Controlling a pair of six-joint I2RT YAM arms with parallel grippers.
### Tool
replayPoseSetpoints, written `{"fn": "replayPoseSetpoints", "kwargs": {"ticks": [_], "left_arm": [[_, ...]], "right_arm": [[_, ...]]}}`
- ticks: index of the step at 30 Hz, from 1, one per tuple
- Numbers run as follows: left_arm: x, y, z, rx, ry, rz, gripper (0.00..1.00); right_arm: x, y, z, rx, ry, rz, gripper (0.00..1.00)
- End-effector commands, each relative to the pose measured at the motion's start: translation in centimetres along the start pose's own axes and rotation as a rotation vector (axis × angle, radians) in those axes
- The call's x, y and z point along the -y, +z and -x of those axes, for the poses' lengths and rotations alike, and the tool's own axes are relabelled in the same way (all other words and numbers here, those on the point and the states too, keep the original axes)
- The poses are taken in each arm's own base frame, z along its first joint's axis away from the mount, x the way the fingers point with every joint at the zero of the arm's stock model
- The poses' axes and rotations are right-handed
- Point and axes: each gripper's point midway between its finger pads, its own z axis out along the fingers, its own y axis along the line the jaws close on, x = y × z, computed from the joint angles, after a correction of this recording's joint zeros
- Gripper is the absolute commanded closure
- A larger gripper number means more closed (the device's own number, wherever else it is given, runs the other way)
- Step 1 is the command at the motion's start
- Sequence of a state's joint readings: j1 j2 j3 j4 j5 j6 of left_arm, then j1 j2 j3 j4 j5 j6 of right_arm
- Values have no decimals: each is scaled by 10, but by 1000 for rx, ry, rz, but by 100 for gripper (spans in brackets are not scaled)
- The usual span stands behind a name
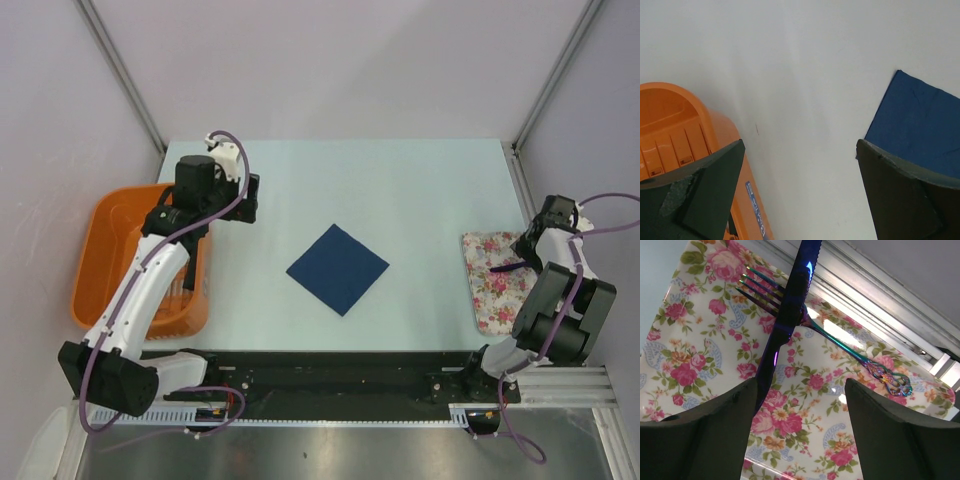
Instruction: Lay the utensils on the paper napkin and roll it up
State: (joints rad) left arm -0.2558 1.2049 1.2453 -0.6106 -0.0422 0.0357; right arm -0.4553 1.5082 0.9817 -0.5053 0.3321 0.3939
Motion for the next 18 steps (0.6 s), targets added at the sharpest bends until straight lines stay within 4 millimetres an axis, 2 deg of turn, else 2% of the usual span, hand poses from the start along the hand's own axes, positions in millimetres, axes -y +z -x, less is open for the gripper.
{"fn": "replayPoseSetpoints", "kwargs": {"ticks": [1, 9, 13, 18], "left_arm": [[0, -5, 25, 65, 10, 6, 0], [1, -2, 26, 63, 19, 0, 0], [2, 0, 25, 57, 14, -7, 0], [5, 1, 22, 51, 11, -21, 0]], "right_arm": [[-7, 12, 10, 36, 64, -2, 26], [-17, 30, -2, -18, 67, 6, 34], [-22, 35, -4, -23, 65, 16, 42], [-32, 42, -8, -22, 42, 12, 45]]}}
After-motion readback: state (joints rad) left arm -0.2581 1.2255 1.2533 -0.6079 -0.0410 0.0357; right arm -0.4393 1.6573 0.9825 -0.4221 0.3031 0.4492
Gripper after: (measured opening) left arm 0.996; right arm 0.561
